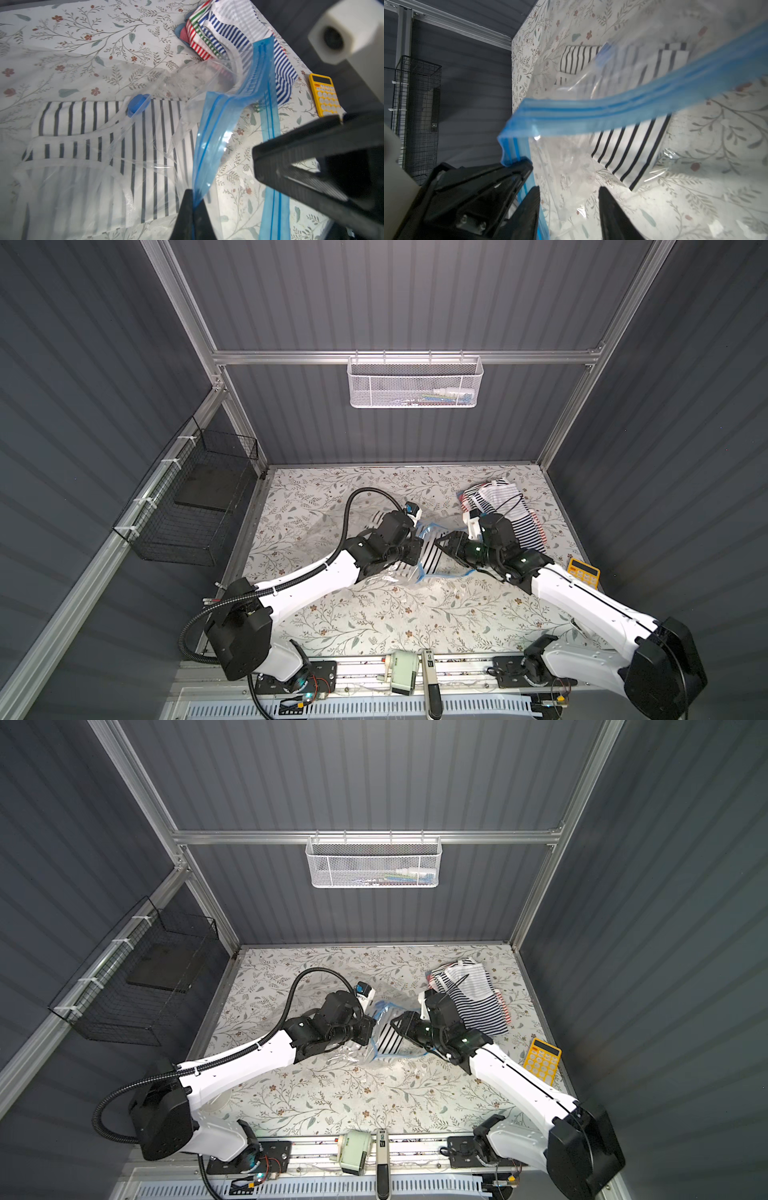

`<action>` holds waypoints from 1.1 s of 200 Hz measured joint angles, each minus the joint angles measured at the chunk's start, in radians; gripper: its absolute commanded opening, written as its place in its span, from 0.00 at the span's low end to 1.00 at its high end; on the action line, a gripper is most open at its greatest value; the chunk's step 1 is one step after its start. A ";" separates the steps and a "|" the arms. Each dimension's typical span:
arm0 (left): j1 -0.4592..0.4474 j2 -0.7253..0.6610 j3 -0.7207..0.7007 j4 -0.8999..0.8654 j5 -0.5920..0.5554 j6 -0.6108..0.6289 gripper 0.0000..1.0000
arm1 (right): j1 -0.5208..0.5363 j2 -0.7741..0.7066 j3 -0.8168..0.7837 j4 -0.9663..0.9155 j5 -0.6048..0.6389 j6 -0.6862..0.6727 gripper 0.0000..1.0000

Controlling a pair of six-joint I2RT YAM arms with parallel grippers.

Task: Take the tank top out of the vacuum bag
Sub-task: Take out the tank top from the vacuum bag.

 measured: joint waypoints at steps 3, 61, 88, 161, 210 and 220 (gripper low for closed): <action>0.000 0.002 0.003 -0.003 -0.007 -0.003 0.00 | 0.006 -0.011 -0.010 0.004 0.010 0.003 0.46; 0.000 0.032 0.064 -0.039 -0.071 -0.008 0.00 | 0.063 -0.074 -0.068 0.065 0.124 0.052 0.42; 0.000 0.031 0.066 -0.033 -0.057 -0.008 0.00 | 0.063 0.037 -0.069 0.115 0.114 0.082 0.42; -0.002 0.016 0.024 0.023 0.014 -0.038 0.00 | 0.090 0.188 -0.063 0.122 0.109 0.156 0.39; -0.004 0.015 0.020 0.043 0.032 -0.040 0.00 | 0.042 0.303 -0.033 0.093 0.077 0.206 0.45; -0.008 0.014 0.012 0.053 0.037 -0.041 0.00 | 0.029 0.319 -0.020 0.077 0.076 0.208 0.45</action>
